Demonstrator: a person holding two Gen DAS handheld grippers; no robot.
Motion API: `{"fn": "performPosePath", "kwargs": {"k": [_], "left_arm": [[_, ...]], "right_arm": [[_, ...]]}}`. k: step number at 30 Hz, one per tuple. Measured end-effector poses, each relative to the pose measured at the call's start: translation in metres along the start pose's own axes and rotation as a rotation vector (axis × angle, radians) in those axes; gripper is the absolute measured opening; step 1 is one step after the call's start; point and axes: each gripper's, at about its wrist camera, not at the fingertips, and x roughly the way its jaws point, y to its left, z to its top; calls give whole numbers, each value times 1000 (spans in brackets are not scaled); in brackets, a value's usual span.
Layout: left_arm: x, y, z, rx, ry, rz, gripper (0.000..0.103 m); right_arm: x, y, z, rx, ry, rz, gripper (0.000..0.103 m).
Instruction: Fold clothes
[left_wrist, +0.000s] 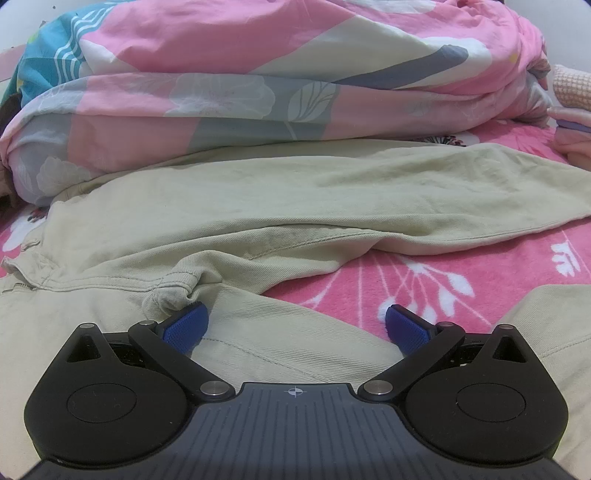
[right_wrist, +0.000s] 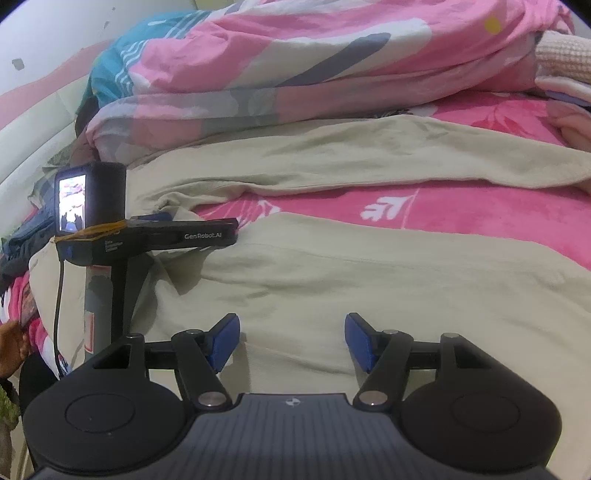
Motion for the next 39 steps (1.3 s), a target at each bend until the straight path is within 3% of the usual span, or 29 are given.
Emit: {"fn": "performPosePath", "kwargs": {"k": [19,39], "left_arm": [[0,0,0,0,0,0,103],[0,0,-1,0,-1,1,103]], "right_arm": [[17,21,5,-77,58,-37,68],[11,10,3,-33,18,-11,68]]}}
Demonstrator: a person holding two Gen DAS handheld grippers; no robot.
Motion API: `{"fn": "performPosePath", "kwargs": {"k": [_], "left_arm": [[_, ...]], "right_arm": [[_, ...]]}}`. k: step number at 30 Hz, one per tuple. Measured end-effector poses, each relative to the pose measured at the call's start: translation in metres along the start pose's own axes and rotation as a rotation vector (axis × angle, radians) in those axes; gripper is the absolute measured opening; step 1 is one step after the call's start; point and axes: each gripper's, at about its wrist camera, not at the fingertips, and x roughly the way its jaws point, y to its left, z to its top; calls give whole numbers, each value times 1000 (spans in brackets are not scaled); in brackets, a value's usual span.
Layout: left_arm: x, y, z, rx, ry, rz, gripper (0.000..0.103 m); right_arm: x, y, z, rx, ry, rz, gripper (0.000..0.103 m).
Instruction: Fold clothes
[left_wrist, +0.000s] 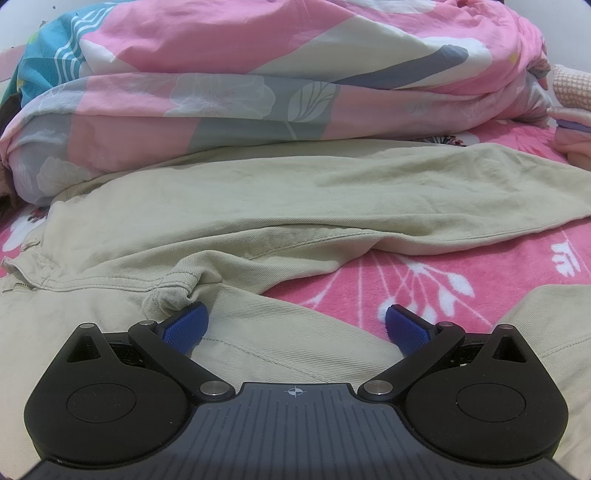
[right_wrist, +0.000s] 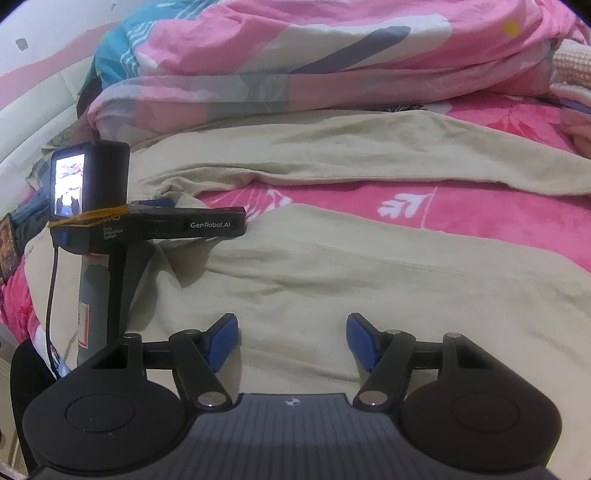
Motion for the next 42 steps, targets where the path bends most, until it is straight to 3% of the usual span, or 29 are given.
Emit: {"fn": "performPosePath", "kwargs": {"k": [12,17,26,42], "left_arm": [[0,0,0,0,0,0,103],[0,0,0,0,0,0,103],[0,0,0,1,0,1,103],[0,0,0,2,0,1,103]], "right_arm": [[-64,-6,-9,-25,-224,-60,68],[-97,-24,-23,20,-305,-61,72],[-82,-33,-25,61,-258,-36,72],[-43,9,0,54,-160,-61,72]]}}
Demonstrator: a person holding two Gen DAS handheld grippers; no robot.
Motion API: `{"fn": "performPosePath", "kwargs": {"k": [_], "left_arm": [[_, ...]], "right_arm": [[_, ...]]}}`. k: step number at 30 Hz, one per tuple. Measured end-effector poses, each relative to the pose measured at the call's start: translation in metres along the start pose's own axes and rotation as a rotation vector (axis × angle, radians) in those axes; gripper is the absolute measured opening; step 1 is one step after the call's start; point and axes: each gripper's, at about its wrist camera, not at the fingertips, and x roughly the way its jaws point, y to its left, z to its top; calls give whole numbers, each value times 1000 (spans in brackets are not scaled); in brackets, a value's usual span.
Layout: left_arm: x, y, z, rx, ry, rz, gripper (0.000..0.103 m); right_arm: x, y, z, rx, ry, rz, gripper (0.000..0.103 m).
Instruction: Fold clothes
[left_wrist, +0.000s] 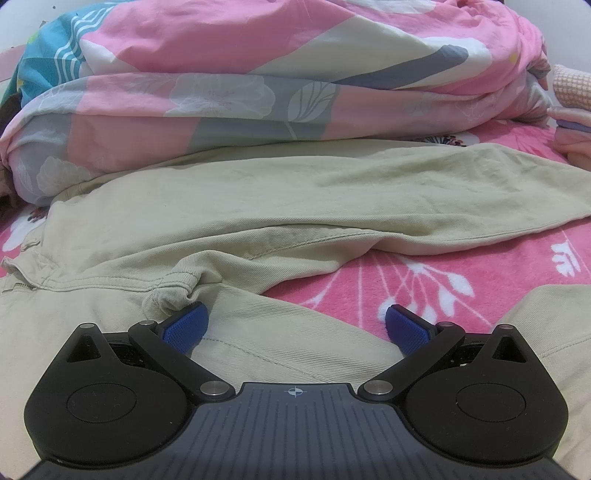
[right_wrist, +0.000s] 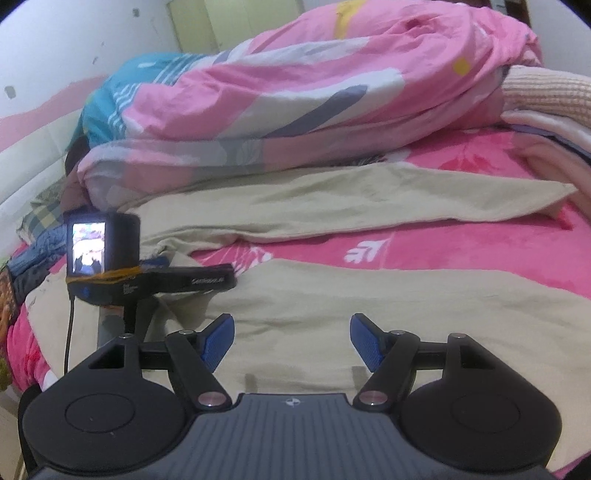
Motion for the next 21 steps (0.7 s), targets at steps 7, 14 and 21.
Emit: {"fn": "performPosePath", "kwargs": {"k": [7,14,21], "left_arm": [[0,0,0,0,0,0,103],[0,0,0,1,0,1,103],[0,0,0,2,0,2,103]], "right_arm": [[2,-1,-2,9,1,26,72],[-7,-13,-7,40,-25,63,72],[-23,-30,-18,79,-70,87,72]]}}
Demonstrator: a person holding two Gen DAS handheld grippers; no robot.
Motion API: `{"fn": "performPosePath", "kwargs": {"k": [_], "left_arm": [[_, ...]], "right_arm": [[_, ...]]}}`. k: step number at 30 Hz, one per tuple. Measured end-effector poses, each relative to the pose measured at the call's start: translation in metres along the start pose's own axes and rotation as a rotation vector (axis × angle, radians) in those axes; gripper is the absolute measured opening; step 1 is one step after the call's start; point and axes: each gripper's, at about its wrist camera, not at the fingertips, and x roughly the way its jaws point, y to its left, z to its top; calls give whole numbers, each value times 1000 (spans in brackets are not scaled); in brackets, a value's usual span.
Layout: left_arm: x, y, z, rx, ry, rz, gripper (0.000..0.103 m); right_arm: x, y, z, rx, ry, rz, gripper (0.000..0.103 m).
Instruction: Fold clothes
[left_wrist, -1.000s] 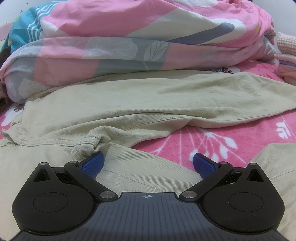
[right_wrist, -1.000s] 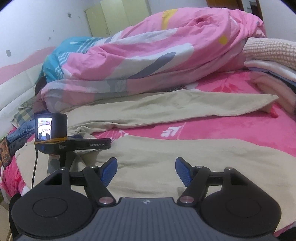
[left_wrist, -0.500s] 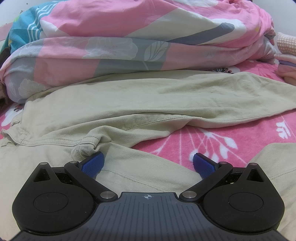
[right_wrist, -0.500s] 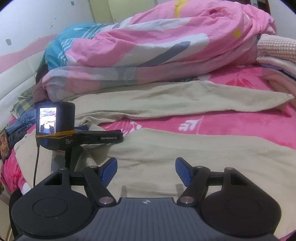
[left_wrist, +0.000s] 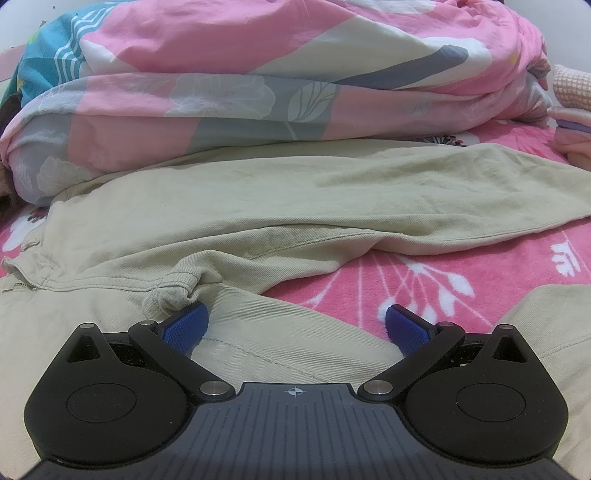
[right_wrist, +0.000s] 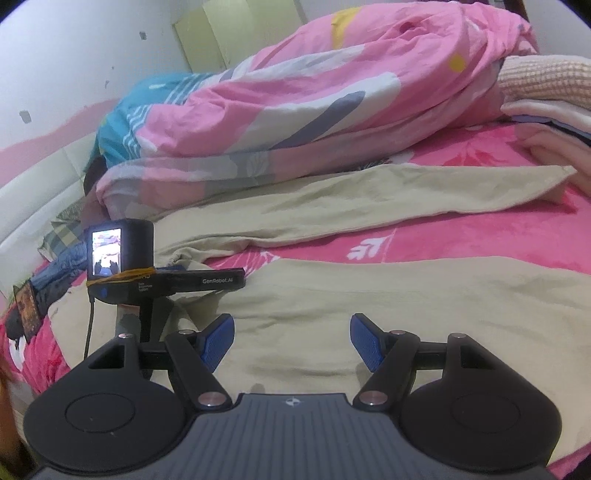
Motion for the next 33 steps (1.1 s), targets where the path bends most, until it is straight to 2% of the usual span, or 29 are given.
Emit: {"fn": "performPosePath", "kwargs": {"k": [8,12,24,26,29,33], "left_arm": [[0,0,0,1,0,1,103],[0,1,0,1,1,0,103],[2,-2,3,-5,20,11,103],[-3,-1,5,-41,27,25,103],[-35,3,4,-93,-47,26,102],[-114,36,-2,-121,-191,29,103]], "right_arm": [[-31,-31,-15,109,-74,10,73],[-31,-48,-22,178,-76,28,73],[-31,-61,-27,223,-93,52,73],[-30,-60,-26,228,-90,59,73],[-29,-58,-25,231,-88,69,73],[-28,-45,-15,161,-84,71,73]]}}
